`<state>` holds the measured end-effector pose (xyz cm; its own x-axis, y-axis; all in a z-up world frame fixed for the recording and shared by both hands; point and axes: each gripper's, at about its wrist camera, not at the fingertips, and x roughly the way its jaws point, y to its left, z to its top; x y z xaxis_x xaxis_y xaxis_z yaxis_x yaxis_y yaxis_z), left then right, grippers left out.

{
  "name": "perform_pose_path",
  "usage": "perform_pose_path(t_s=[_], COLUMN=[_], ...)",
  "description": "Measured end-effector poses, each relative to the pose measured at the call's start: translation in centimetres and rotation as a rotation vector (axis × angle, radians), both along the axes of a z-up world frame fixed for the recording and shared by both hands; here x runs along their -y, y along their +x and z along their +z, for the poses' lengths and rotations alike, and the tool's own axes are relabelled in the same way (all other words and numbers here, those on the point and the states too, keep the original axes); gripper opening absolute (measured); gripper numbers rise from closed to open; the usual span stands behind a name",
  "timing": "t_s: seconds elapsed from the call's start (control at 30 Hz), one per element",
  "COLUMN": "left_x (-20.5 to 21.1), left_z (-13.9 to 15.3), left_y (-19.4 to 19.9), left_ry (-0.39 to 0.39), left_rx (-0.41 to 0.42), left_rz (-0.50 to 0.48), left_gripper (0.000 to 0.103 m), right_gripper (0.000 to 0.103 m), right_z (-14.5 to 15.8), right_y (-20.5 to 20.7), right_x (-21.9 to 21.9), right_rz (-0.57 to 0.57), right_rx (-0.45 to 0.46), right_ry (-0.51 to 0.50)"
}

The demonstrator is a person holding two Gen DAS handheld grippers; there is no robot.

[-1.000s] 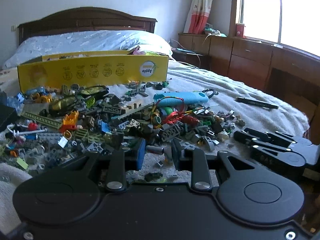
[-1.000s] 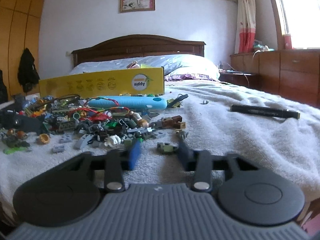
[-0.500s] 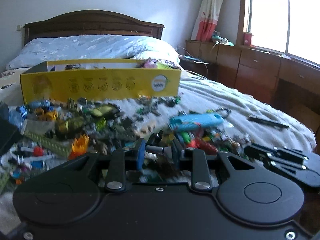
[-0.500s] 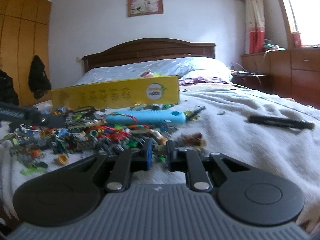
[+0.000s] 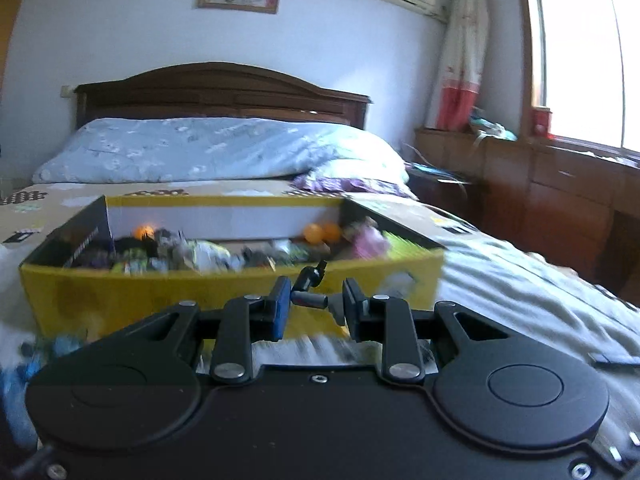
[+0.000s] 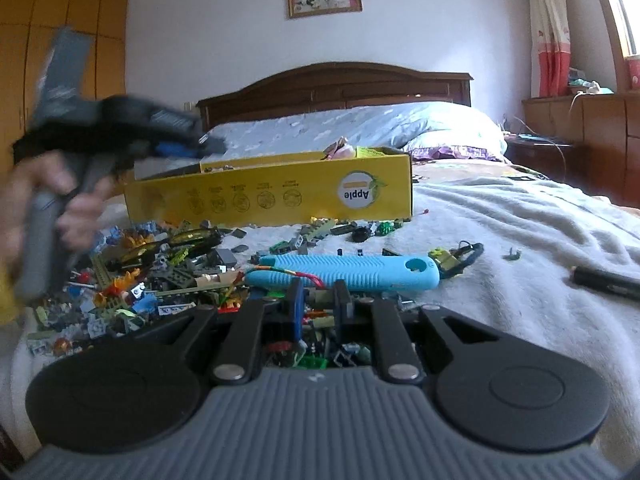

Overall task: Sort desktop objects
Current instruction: 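Carry both pieces into the yellow box and open both grippers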

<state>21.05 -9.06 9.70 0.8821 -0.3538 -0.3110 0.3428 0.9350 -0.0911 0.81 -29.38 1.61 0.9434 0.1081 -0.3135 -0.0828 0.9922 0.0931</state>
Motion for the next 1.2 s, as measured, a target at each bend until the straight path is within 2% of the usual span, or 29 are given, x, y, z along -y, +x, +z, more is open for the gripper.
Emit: perform_pose_path(t_s=[0.23, 0.4, 0.5, 0.57, 0.63, 0.7, 0.83, 1.1, 1.17, 1.2], left_x=[-0.5, -2.3, -3.3, -4.0, -4.7, -5.2, -5.7, -5.3, -5.2, -5.1], left_z=[-0.4, -2.2, -3.5, -3.7, -3.6, -3.3, -2.6, -2.2, -2.2, -2.2], left_y=[11.2, 15.2, 16.0, 15.9, 15.6, 15.4, 14.7, 13.9, 13.8, 13.7], left_ry=[0.001, -0.027, -0.034, -0.053, -0.082, -0.108, -0.129, -0.108, -0.101, -0.1], left_rx=[-0.063, -0.071, -0.104, -0.113, -0.114, -0.114, -0.11, -0.112, -0.11, -0.108], left_rz=[0.163, 0.231, 0.229, 0.237, 0.241, 0.239, 0.236, 0.217, 0.219, 0.22], left_gripper=[0.026, 0.027, 0.046, 0.049, 0.064, 0.074, 0.081, 0.082, 0.083, 0.083], right_gripper=[0.017, 0.017, 0.017, 0.017, 0.017, 0.017, 0.017, 0.018, 0.024, 0.032], right_z=[1.2, 2.7, 3.2, 3.8, 4.4, 5.2, 6.5, 8.2, 7.9, 7.8], right_y=[3.6, 7.5, 10.6, 12.8, 14.9, 17.2, 22.1, 31.0, 32.8, 33.4], right_x=[0.1, 0.1, 0.0, -0.2, -0.3, -0.6, -1.0, -2.2, -2.5, -2.5], right_rz=[0.051, 0.102, 0.128, 0.137, 0.14, 0.147, 0.152, 0.122, 0.107, 0.096], right_rx=[-0.062, -0.085, -0.108, -0.109, -0.097, -0.077, -0.083, -0.093, -0.113, -0.116], right_ry=[-0.017, -0.017, -0.002, 0.002, 0.013, 0.014, 0.035, 0.049, 0.051, 0.054])
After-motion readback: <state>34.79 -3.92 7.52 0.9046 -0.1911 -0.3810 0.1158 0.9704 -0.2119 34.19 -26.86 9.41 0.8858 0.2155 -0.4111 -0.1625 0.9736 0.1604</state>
